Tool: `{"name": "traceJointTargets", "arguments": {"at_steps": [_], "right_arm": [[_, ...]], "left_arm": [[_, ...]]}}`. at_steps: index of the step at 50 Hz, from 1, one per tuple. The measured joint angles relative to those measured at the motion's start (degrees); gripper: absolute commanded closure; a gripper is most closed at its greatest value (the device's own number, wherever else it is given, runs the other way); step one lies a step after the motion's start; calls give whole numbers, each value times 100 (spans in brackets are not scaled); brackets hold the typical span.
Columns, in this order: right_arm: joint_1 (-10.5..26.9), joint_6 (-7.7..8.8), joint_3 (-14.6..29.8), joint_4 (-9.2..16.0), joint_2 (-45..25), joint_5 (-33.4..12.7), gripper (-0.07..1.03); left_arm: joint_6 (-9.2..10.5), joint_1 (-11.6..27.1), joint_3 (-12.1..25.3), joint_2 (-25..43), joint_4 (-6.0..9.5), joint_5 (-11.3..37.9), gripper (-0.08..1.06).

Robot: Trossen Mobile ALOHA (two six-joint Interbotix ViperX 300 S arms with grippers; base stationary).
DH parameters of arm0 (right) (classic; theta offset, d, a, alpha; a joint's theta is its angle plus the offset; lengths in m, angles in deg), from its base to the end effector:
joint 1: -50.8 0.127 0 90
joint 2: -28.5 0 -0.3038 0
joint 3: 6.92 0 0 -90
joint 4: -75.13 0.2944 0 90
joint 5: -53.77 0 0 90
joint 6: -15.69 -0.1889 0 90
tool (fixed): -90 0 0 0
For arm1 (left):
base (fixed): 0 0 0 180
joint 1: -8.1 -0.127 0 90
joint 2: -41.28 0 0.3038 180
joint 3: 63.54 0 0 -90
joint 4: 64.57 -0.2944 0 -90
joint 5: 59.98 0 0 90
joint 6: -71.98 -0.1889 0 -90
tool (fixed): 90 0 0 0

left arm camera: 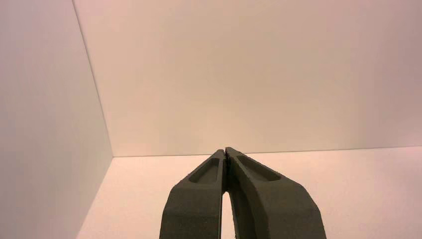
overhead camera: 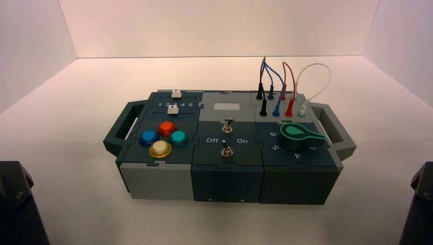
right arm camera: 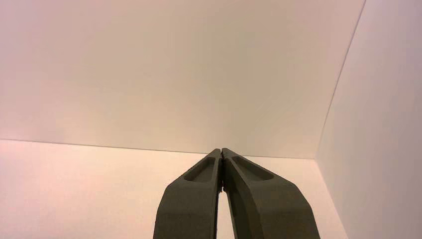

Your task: Flip the top switch off with the left gripper.

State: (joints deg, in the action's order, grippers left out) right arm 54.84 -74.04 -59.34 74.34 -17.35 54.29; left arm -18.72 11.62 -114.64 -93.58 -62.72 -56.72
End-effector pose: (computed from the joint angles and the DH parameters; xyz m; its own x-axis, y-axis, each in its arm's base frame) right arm 0.2662 0.0188 0.2772 0.9884 0.0699 -0.1349 -0.0731 0.9972 -0.0183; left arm 0.2642 -0.0166 0.2792 0.9843 -0.0624 -0.1650 0.0599 0.9980 -0.0200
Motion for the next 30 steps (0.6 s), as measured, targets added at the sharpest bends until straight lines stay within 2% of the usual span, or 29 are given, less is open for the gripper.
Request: {"name": "traceJointTargets", "arguments": {"at_steps": [30], "right_arm": [[0,-9,0,0,-18,-26,99]], "left_arm": [[0,9,0,62,0,35,101]]}}
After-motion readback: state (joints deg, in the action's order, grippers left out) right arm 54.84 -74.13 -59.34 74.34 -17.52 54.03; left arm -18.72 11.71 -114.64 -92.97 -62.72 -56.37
